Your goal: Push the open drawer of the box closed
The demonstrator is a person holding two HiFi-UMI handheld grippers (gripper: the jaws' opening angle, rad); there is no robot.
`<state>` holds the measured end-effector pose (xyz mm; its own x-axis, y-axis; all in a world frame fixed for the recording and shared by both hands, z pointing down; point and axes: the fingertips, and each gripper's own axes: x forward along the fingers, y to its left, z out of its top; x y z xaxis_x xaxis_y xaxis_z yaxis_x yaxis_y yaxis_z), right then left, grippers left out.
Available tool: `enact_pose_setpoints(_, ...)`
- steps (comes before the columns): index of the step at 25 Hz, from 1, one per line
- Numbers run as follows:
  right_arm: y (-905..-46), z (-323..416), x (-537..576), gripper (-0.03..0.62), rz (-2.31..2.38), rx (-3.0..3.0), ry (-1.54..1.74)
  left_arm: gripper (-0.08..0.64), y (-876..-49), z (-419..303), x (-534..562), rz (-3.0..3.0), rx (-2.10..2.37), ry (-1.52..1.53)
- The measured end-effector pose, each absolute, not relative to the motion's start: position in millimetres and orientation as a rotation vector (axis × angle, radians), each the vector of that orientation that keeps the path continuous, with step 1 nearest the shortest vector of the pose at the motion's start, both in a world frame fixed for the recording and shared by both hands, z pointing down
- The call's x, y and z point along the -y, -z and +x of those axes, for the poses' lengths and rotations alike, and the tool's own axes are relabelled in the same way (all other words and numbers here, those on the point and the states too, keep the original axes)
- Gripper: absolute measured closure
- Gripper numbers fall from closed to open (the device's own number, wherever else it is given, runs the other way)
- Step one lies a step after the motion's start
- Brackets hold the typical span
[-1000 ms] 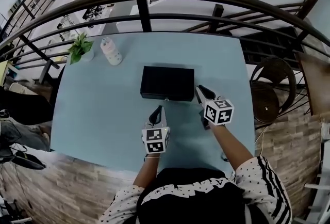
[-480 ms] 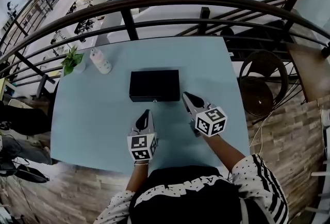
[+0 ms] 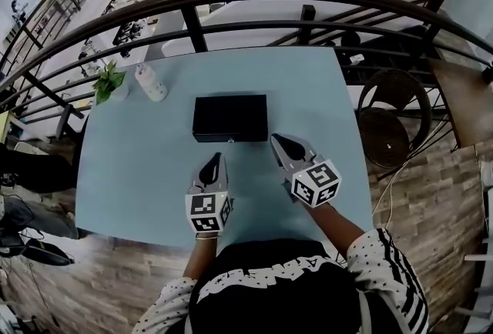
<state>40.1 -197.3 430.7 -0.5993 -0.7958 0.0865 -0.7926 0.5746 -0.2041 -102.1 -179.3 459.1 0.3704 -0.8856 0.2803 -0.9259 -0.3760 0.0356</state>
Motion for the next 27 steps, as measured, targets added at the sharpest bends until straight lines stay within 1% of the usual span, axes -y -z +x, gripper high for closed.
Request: enact_pose_setpoints(27, -417, 30, 185, 0.589, -1.364, -2.781, 0.332, 0.560, -459, -102, 176, 2.441, 1.599, -0.302)
